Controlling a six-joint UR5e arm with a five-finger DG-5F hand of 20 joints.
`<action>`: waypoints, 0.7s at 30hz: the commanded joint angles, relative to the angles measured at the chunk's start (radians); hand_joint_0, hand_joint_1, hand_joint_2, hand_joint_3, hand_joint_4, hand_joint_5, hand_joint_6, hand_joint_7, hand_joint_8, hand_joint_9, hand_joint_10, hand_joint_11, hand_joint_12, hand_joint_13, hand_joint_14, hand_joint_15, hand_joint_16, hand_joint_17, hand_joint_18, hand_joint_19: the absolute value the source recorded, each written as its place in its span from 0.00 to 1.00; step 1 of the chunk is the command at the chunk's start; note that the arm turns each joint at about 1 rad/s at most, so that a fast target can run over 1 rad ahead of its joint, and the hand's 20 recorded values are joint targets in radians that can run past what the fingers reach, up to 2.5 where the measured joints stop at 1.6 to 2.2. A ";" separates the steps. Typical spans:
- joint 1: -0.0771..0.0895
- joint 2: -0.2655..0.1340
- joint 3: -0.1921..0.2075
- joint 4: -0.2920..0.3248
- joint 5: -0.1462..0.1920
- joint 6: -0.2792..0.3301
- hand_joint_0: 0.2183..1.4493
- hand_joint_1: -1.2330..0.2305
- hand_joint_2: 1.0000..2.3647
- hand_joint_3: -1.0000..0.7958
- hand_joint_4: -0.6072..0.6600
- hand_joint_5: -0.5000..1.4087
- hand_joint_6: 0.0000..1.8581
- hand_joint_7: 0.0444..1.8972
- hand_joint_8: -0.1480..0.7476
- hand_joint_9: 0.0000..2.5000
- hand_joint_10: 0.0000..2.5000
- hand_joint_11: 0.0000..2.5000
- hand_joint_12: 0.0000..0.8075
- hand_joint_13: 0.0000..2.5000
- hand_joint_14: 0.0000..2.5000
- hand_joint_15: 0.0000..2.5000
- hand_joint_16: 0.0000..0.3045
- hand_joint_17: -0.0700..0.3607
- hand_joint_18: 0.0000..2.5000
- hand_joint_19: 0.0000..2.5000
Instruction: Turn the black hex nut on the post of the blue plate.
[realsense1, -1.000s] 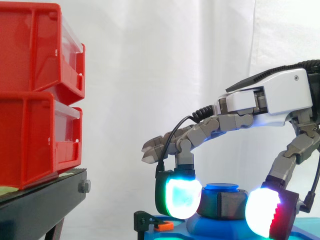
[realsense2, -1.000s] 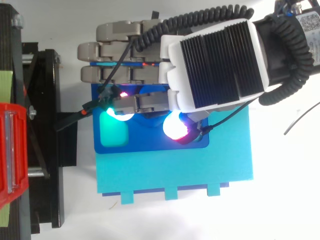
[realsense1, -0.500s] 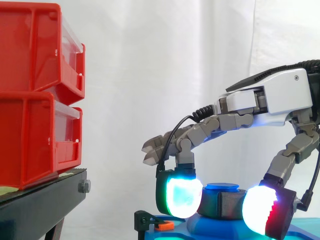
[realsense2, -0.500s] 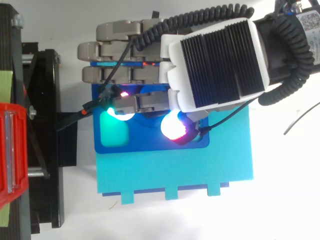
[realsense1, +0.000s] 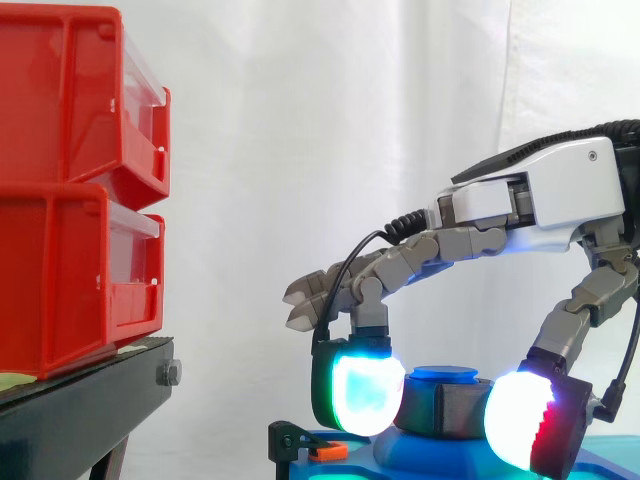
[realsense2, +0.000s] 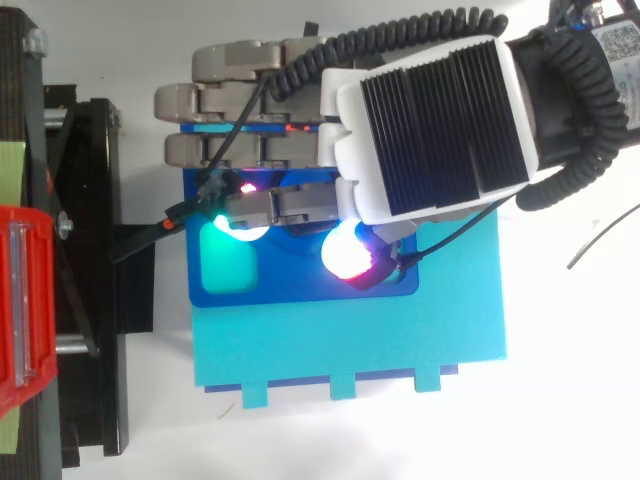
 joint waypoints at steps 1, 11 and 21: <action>-0.001 0.001 0.000 -0.001 0.001 0.000 0.25 0.29 0.01 0.35 0.61 0.17 0.27 0.58 0.40 0.10 0.00 0.03 0.41 0.02 0.00 0.03 0.16 0.42 0.00 0.08; -0.001 0.001 0.000 -0.001 -0.001 0.000 0.24 0.29 0.01 0.34 0.62 0.17 0.27 0.58 0.40 0.10 0.00 0.03 0.41 0.02 0.00 0.03 0.17 0.43 0.00 0.09; 0.000 0.000 0.000 -0.004 -0.006 0.002 0.17 0.35 0.00 0.28 0.64 0.16 0.27 0.52 0.43 0.10 0.00 0.03 0.45 0.02 0.00 0.03 0.19 0.46 0.00 0.09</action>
